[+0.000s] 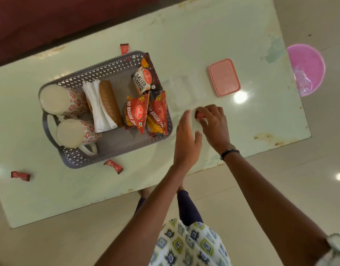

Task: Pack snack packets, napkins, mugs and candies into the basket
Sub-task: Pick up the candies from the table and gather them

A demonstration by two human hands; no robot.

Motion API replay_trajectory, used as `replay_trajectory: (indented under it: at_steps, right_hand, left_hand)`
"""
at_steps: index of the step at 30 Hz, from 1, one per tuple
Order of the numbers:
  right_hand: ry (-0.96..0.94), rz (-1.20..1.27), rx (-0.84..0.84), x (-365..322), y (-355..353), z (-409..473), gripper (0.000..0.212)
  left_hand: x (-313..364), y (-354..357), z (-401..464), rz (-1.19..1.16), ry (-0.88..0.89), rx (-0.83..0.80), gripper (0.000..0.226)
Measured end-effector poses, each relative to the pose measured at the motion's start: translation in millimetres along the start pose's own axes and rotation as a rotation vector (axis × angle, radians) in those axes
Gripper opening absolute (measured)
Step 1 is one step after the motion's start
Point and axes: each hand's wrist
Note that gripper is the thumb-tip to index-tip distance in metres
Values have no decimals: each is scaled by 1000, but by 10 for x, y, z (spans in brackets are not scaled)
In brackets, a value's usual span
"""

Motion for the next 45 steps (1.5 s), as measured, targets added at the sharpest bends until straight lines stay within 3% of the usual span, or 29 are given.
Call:
replay_trajectory:
  at_steps: [3, 5, 10, 14, 17, 19, 21, 26, 29, 32, 36, 39, 42, 45]
  right_hand:
    - [39, 80, -63, -30, -11, -38, 18]
    - [89, 145, -107, -86, -1, -136, 20]
    - [57, 237, -229, -462, 193, -615, 17]
    - [76, 342, -431, -953, 438, -917, 12]
    - [110, 421, -479, -1287, 604, -996, 15]
    - [132, 464, -495, -1462, 687, -999, 17]
    - [141, 484, -503, -1574, 749, -989, 20]
    - [271, 624, -482, -1623, 667, -1023, 20]
    - [431, 826, -504, -1511, 356, -1071, 21]
    - [447, 986, -495, -1357, -114, -1077, 22]
    - [409, 948, -295, -1122, -524, -829, 15]
    - [441, 879, -73, -947, -614, -411, 10]
    - [424, 770, 53, -830, -552, 26, 10]
    - [351, 588, 43, -771, -428, 324, 32]
  left_hand:
    - [-214, -158, -225, 39, 77, -92, 59]
    - [-430, -300, -419, 28, 36, -25, 48]
    - [-958, -706, -856, -57, -288, 487, 18]
    - [-1287, -1017, -793, -97, -573, 768, 34]
    - [-1410, -1200, -600, -141, -783, 780, 57]
    - [-1508, -1249, -506, -139, -850, 703, 51]
    - [-1591, -1250, -488, -171, -816, 615, 37]
    - [-1211, -1161, -771, -603, -679, 517, 20]
    - [-863, -1032, -897, -661, -589, 463, 23]
    - [-562, -903, -851, -539, -451, 432, 13]
    - [-95, -775, -560, -461, -207, 251, 23]
    - [169, -734, -237, -487, -142, 117, 26]
    - [290, -733, -22, -461, -135, 170, 24]
    - [289, -777, 62, -475, -160, 221, 23]
Point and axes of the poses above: each hand's wrist, its own z-axis towards the middle knuckle, its own y-axis out of the palm, x = y × z, and after that the axes turned 1 degree about -z, right-handed
